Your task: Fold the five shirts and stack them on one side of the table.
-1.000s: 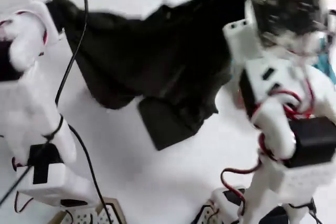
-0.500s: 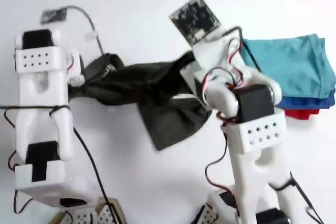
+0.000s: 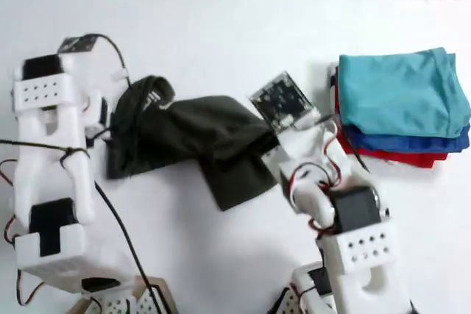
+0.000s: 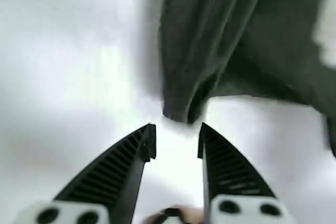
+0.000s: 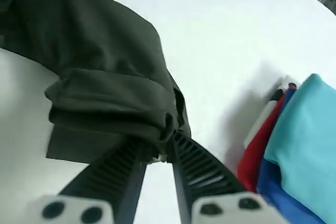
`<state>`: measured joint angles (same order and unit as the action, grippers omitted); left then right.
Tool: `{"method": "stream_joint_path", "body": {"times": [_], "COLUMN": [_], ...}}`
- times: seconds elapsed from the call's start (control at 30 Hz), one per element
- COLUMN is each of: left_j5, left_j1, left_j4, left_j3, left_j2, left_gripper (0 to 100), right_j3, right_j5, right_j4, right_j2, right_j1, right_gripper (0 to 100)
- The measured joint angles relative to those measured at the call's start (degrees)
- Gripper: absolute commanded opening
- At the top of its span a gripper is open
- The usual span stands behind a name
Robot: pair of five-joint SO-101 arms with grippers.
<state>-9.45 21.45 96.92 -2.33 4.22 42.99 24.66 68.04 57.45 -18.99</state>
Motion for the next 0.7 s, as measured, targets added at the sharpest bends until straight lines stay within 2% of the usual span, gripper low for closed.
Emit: {"method": "stream_joint_path", "body": {"times": [0.17, 0.33, 0.57, 0.7], "left_j5": [-15.65, -30.68, -34.02, -32.53], "left_j1": [-1.05, -7.74, -20.04, -21.89], "left_j4": [3.96, 3.69, -7.03, -14.95], "left_j3": [-5.98, -1.67, 13.63, 18.46], "left_j2": [0.00, 0.00, 0.00, 0.00], "left_gripper": [17, 17, 17, 17], "right_j3": [5.98, 7.47, 8.79, 10.02], "right_j5": [3.69, 4.22, 4.22, 4.31], "right_j4": [-1.76, -1.76, -1.76, -1.76], "right_j2": [4.75, 8.35, 10.02, 10.02], "right_j1": [5.19, 5.89, 6.33, 6.51], "right_gripper": [2.1, 2.1, 2.1, 2.1]}}
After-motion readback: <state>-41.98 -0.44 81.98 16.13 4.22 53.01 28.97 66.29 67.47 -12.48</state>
